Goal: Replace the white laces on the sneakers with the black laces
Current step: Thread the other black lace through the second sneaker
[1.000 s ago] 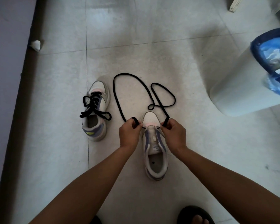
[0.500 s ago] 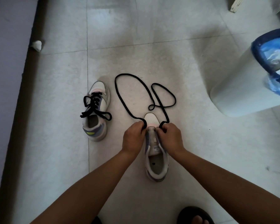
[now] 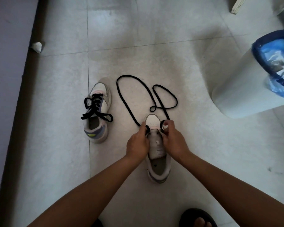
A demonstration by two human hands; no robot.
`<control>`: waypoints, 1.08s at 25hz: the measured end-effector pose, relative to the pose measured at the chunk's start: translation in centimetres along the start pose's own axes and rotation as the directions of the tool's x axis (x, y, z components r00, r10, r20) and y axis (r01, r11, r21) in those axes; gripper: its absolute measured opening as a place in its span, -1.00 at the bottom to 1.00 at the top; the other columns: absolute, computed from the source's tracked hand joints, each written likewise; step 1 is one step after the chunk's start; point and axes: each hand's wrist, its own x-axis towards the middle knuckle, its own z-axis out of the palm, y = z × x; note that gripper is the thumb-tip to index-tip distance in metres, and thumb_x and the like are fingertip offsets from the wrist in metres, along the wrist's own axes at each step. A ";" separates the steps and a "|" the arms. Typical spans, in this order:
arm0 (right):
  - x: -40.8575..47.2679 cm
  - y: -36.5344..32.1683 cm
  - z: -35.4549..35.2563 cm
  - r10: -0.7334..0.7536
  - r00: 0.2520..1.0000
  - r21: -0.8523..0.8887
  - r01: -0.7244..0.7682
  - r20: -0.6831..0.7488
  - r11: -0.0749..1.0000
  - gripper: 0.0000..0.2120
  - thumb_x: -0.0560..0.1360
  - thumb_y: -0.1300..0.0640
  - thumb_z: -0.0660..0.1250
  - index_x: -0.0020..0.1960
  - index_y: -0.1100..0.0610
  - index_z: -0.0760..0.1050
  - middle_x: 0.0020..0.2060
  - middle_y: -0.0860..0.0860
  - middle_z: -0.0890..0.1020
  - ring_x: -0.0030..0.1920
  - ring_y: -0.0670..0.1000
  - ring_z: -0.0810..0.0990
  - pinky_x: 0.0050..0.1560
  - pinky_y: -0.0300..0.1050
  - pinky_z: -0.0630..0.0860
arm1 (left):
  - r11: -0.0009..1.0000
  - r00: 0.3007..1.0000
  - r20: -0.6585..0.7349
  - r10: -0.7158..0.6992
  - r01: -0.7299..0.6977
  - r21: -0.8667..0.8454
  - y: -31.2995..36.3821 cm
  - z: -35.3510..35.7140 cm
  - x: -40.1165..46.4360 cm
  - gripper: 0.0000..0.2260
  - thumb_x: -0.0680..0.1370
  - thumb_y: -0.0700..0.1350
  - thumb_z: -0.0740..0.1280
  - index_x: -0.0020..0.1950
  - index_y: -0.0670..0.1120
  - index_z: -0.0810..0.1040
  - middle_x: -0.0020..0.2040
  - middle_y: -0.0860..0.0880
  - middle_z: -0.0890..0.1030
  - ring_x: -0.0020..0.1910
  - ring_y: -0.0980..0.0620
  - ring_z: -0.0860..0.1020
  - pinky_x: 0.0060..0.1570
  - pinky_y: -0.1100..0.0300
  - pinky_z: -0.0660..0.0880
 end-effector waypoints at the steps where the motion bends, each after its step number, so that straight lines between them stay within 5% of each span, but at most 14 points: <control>1: 0.2 0.1 -0.2 -0.033 0.999 -0.043 0.034 0.014 0.999 -0.85 0.53 0.22 0.22 0.08 0.08 0.37 -0.18 0.01 0.53 -0.14 0.12 0.55 -0.20 -0.04 0.44 | 0.999 1.000 0.000 0.014 -0.014 -0.041 -0.3 -0.3 0.1 -0.57 0.58 -0.22 0.19 0.44 -0.06 0.26 0.17 -0.09 0.58 0.11 -0.11 0.55 0.01 0.03 0.49; 5: 1.3 -0.3 -0.1 -0.080 0.977 -0.392 0.155 0.199 0.907 -0.74 0.52 0.28 0.19 0.19 0.18 0.44 0.10 0.16 0.46 0.10 0.16 0.45 -0.01 -0.03 0.41 | 0.991 0.999 -0.047 0.002 -0.008 -0.131 -1.0 -0.2 0.4 -0.76 0.55 -0.24 0.22 0.21 -0.07 0.39 0.07 -0.04 0.63 0.05 -0.06 0.58 -0.01 0.00 0.51; 9: 1.7 -2.5 1.1 -0.086 0.958 -0.747 0.267 0.272 0.609 -0.72 0.56 0.26 0.13 0.26 0.23 0.35 0.19 0.18 0.43 0.21 0.18 0.40 -0.02 0.00 0.44 | 0.975 0.991 -0.132 -0.031 0.001 -0.221 -0.9 0.4 0.1 -0.81 0.52 -0.26 0.28 0.12 -0.11 0.42 -0.02 0.00 0.63 -0.01 -0.01 0.59 -0.03 0.04 0.52; 13: 1.9 -3.3 1.5 -0.206 0.924 -0.844 0.378 0.321 0.381 -0.76 0.53 0.19 0.19 0.16 0.22 0.47 0.10 0.16 0.47 0.13 0.17 0.45 -0.03 0.02 0.45 | 0.967 0.992 -0.115 -0.042 0.011 -0.256 -0.9 0.5 0.5 -0.84 0.51 -0.25 0.29 0.05 -0.08 0.41 -0.13 0.10 0.55 -0.08 0.07 0.56 -0.06 0.13 0.51; 16: 1.5 -2.6 0.0 -0.396 0.864 -0.846 0.441 0.310 0.301 -0.92 0.28 0.09 0.42 -0.25 0.07 0.60 -0.28 0.00 0.60 -0.25 0.00 0.58 -0.36 -0.17 0.46 | 0.943 0.988 -0.113 -0.109 0.067 -0.326 -1.4 0.4 0.7 -0.84 0.48 -0.24 0.35 -0.03 -0.08 0.40 -0.13 0.04 0.57 -0.10 0.06 0.57 -0.08 0.16 0.50; 21: 1.6 -0.8 -1.1 -0.625 0.744 -0.599 0.617 0.236 0.510 -0.87 0.39 0.34 0.23 -0.25 0.22 0.52 -0.35 0.12 0.56 -0.38 0.12 0.53 -0.41 -0.13 0.40 | 0.803 0.950 -0.041 -0.311 0.239 -0.546 -1.4 0.4 1.2 -0.79 0.46 -0.20 0.41 -0.16 0.00 0.38 -0.18 -0.03 0.58 -0.21 0.00 0.54 -0.16 0.04 0.53; 24: 2.6 -0.5 -0.2 -0.386 0.866 -0.455 0.497 0.318 0.739 -0.91 0.50 0.29 0.23 -0.02 0.26 0.47 -0.10 0.18 0.55 -0.07 0.19 0.51 -0.20 0.01 0.34 | 0.731 0.930 0.004 -0.368 0.292 -0.616 -1.3 0.2 1.1 -0.81 0.47 -0.19 0.41 -0.15 -0.02 0.40 -0.17 -0.04 0.59 -0.21 0.00 0.54 -0.14 0.00 0.56; 27: 2.9 -0.3 0.9 -0.270 0.910 -0.430 0.390 0.315 0.814 -0.81 0.55 0.15 0.21 0.11 0.19 0.46 0.04 0.12 0.55 0.06 0.13 0.45 -0.04 -0.03 0.35 | 0.687 0.919 0.035 -0.392 0.318 -0.653 -1.5 0.0 1.0 -0.82 0.47 -0.18 0.42 -0.12 -0.05 0.41 -0.14 -0.08 0.61 -0.25 0.03 0.55 -0.19 0.03 0.57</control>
